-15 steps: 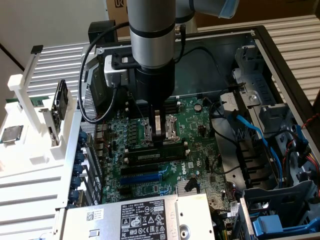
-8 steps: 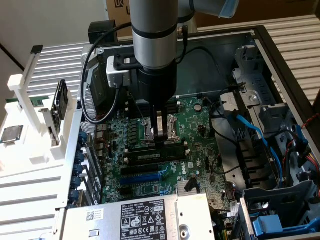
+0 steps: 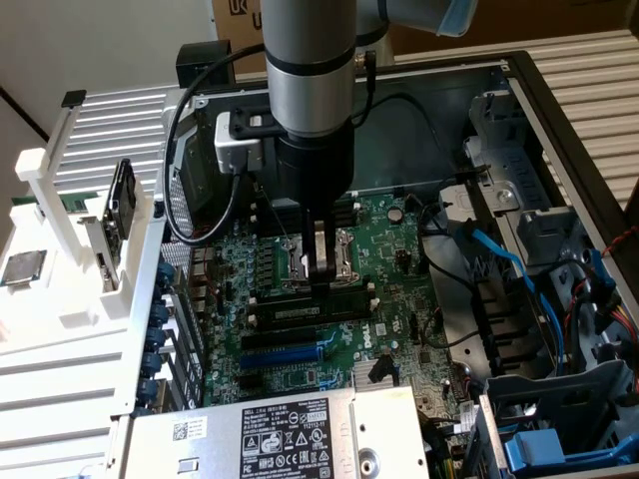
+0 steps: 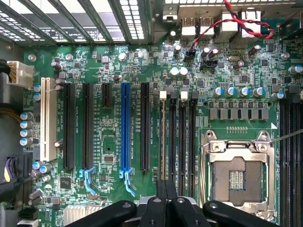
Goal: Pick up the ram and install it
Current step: 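Press down the ram until it locks into place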
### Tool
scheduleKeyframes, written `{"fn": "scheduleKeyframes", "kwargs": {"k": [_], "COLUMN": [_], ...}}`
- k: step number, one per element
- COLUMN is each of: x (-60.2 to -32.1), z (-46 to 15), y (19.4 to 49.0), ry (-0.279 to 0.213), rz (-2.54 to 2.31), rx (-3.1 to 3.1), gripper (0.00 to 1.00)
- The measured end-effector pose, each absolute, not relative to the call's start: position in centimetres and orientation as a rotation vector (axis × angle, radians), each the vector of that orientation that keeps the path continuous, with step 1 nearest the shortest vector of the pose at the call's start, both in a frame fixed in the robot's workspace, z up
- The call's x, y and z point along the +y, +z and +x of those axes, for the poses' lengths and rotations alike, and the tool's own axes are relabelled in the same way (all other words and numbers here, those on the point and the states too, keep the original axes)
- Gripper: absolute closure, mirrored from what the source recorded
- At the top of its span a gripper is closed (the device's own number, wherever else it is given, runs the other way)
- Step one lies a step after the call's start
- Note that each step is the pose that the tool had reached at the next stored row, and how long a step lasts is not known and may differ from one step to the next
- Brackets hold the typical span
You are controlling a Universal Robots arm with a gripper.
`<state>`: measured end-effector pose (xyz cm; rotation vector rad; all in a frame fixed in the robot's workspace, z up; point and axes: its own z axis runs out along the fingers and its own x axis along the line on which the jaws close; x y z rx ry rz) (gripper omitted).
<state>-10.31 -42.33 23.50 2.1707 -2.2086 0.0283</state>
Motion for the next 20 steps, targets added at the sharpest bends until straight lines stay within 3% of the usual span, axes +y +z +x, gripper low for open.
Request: {"fn": "scheduleKeyframes", "kwargs": {"k": [20], "x": [-42.09], "z": [-10.75], "y": [23.05], "ry": [0.031], "rz": [2.171], "rx": [-2.207], "gripper": [0.90]}}
